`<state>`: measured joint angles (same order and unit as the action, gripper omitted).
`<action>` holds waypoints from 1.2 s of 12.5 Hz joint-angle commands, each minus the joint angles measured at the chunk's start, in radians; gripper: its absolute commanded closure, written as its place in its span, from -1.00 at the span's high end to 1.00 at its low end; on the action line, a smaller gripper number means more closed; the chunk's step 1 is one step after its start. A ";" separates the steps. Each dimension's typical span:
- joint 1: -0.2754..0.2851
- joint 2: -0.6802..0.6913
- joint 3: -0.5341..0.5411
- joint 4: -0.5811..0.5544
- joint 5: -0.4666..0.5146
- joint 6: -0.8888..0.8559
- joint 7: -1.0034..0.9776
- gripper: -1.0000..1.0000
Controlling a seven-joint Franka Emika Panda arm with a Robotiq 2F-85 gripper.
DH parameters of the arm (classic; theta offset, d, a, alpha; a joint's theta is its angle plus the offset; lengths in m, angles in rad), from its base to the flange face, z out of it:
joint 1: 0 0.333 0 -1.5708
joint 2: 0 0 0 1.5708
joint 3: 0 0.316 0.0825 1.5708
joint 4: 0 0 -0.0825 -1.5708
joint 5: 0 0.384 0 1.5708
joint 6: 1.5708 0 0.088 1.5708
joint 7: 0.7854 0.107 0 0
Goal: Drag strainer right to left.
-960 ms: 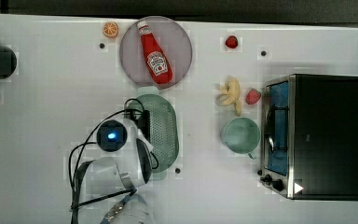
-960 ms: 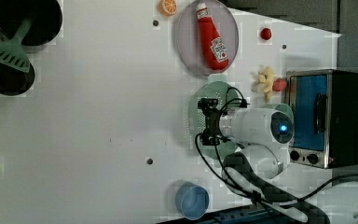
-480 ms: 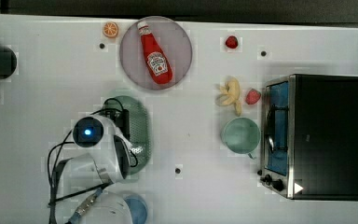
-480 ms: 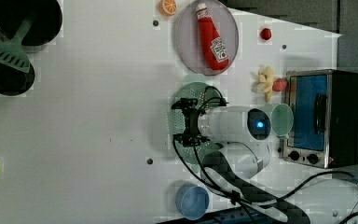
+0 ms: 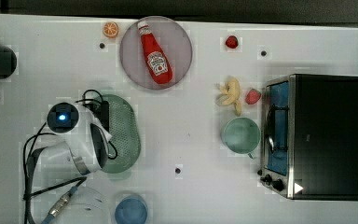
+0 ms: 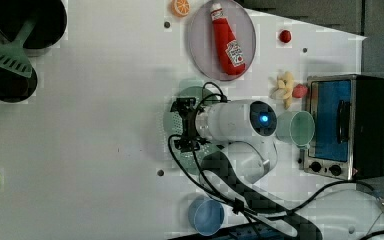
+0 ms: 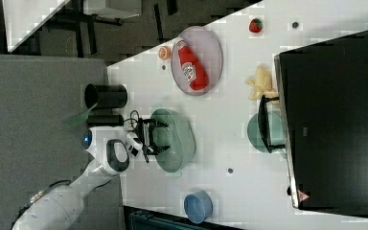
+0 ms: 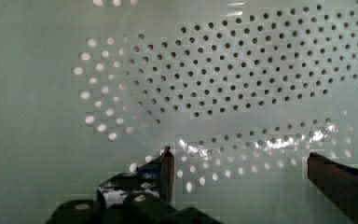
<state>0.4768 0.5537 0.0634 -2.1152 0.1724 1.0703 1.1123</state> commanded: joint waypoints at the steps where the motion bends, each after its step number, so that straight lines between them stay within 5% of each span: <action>1: 0.056 0.042 0.008 0.067 0.043 -0.006 0.039 1.00; 15: 0.189 0.152 0.008 0.245 0.101 -0.004 0.171 1.00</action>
<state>0.6416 0.6943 0.0912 -1.9023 0.2463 1.0576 1.2432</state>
